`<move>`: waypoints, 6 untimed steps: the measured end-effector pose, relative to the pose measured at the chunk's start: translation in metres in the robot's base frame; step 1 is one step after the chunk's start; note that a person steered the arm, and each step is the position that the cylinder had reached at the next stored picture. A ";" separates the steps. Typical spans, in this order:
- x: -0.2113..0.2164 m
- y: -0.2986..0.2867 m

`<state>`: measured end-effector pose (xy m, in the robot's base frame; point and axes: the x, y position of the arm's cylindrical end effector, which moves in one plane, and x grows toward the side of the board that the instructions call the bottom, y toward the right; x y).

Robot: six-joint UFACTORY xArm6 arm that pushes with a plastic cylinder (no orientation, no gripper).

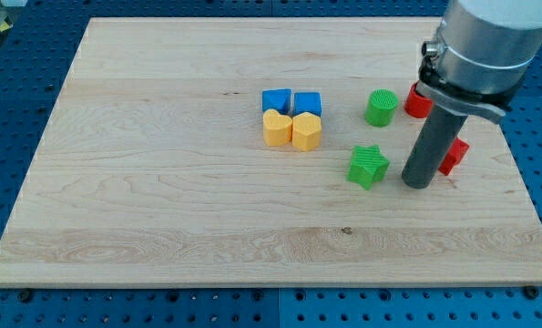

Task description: Move green star to the left side of the board

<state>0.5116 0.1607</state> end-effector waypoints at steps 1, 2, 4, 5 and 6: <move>0.001 -0.003; 0.013 -0.006; -0.005 0.005; -0.017 -0.002; -0.017 -0.035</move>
